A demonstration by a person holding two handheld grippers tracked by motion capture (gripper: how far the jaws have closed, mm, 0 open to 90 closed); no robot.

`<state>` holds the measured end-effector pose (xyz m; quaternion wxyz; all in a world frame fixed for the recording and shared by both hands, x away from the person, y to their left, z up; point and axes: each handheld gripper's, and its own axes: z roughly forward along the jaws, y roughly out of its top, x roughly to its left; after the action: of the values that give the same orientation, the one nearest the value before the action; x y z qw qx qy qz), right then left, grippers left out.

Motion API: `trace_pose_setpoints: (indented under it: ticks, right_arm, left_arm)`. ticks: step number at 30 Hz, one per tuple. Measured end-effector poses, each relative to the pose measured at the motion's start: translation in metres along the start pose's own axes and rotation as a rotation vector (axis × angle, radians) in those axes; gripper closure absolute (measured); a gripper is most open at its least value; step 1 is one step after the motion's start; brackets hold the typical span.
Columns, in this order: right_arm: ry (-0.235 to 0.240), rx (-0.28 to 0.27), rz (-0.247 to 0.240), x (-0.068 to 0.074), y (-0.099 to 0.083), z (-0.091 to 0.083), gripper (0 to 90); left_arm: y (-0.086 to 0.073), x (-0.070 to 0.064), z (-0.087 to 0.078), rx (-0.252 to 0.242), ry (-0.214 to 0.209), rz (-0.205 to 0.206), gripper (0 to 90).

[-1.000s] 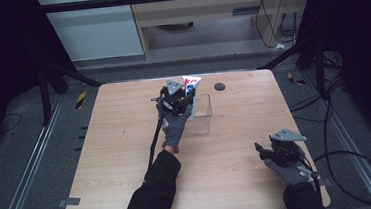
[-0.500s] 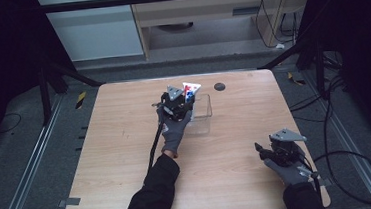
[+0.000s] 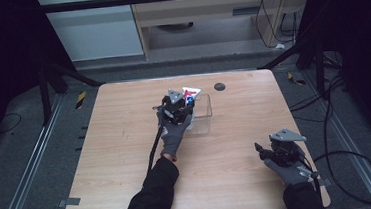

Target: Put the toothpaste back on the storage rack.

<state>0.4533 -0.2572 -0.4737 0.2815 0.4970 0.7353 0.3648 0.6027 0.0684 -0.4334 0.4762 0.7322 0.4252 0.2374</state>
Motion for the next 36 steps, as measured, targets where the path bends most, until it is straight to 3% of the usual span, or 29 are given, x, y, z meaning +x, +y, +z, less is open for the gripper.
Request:
trace_pose_setpoints:
  ticks: [9,16,20,25,28,31,34,36]
  right_arm:
    - [-0.001,0.001,-0.001,0.0,0.0,0.0,36.7]
    - [-0.002,-0.003,0.001,0.0,0.0,-0.001,36.3]
    - [-0.004,-0.003,0.004,-0.001,0.0,0.0,36.2]
    - [-0.009,-0.01,0.004,-0.001,0.0,-0.001,35.7]
    - [-0.011,-0.01,0.009,-0.001,0.001,-0.002,35.3]
    - [-0.011,-0.011,0.01,0.0,0.001,-0.002,34.8]
    - [-0.014,-0.012,0.01,0.0,0.0,-0.003,34.2]
    - [-0.015,-0.014,0.009,0.0,0.0,-0.003,34.0]
  left_arm:
    - [-0.006,-0.002,0.002,0.021,-0.017,0.024,68.8]
    - [-0.006,0.001,-0.005,-0.016,-0.046,0.003,53.7]
    - [-0.002,0.0,-0.016,-0.023,-0.056,0.031,43.4]
    - [0.003,-0.002,-0.036,-0.034,-0.076,0.076,38.7]
    - [0.006,-0.005,-0.049,-0.037,-0.135,0.094,37.2]
    - [0.008,-0.004,-0.064,-0.025,-0.168,0.1,36.6]
    - [0.007,-0.001,-0.08,-0.016,-0.173,0.105,36.2]
    - [0.006,0.001,-0.089,-0.003,-0.154,0.124,36.1]
